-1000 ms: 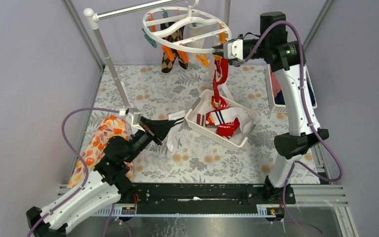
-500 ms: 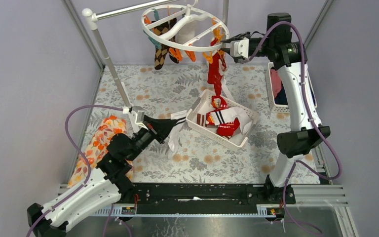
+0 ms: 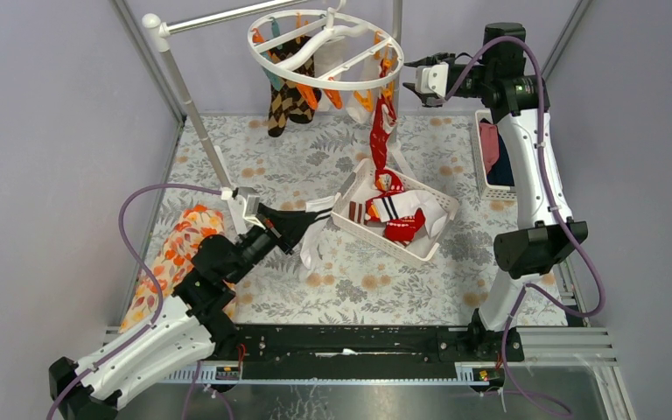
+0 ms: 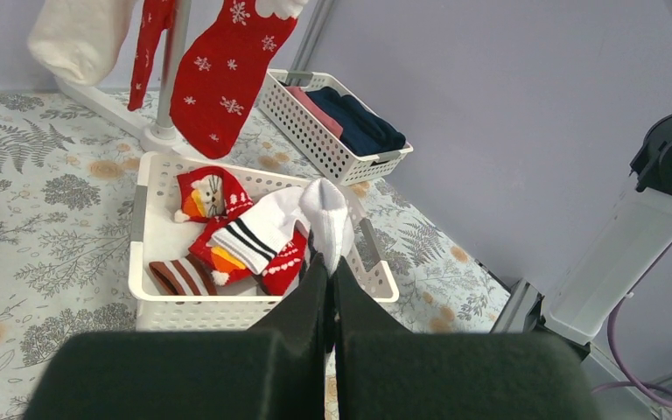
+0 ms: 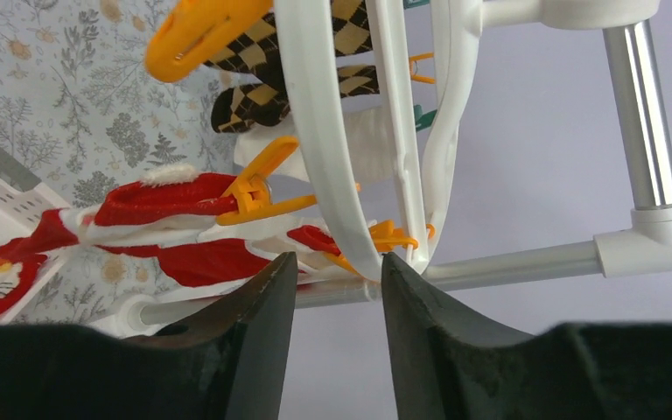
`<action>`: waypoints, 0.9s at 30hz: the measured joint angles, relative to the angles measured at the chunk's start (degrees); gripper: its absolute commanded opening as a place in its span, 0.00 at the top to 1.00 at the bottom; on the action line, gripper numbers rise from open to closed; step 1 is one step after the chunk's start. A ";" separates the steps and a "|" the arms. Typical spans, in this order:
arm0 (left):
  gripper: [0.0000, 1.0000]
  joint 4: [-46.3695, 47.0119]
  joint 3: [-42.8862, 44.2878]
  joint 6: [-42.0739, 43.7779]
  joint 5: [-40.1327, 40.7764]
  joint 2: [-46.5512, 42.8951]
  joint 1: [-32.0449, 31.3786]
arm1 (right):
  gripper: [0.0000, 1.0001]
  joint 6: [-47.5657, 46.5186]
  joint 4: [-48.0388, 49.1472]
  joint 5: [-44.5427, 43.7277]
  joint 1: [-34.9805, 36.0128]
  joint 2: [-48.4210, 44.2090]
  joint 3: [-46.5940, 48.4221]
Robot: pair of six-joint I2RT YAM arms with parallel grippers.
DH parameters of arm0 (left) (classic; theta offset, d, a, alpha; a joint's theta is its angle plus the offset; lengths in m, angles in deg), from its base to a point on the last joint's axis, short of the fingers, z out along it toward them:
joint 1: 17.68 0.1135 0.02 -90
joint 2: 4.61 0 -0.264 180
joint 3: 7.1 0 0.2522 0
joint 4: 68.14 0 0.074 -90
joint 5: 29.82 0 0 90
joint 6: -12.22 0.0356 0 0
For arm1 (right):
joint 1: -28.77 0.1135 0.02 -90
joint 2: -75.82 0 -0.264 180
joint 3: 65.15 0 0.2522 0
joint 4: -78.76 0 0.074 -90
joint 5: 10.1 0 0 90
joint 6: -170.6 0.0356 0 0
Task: Clip the socks to the hanger
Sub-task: Rotate the hanger at the clothesline.
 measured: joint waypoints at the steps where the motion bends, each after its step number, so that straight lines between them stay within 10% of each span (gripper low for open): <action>1: 1.00 0.00 0.00 0.00 -0.04 0.00 0.00 | 0.40 0.09 -0.90 0.13 0.00 0.00 0.28; 14: 1.00 1.07 0.00 -0.24 -0.96 0.26 0.00 | 0.25 4.04 -20.00 1.44 2.97 -4.79 10.56; 17: 1.00 2.10 0.00 -0.59 -1.33 1.03 0.00 | 0.21 13.27 -18.71 0.04 6.36 -4.98 12.76; 19: 1.00 3.02 0.11 -0.94 -1.73 2.01 0.00 | 0.01 20.90 -17.33 -1.07 8.24 -5.03 13.18; 27: 1.00 9.40 2.23 -1.64 -2.49 8.83 0.00 | 0.00 52.22 -7.06 -9.60 10.64 -15.30 -6.14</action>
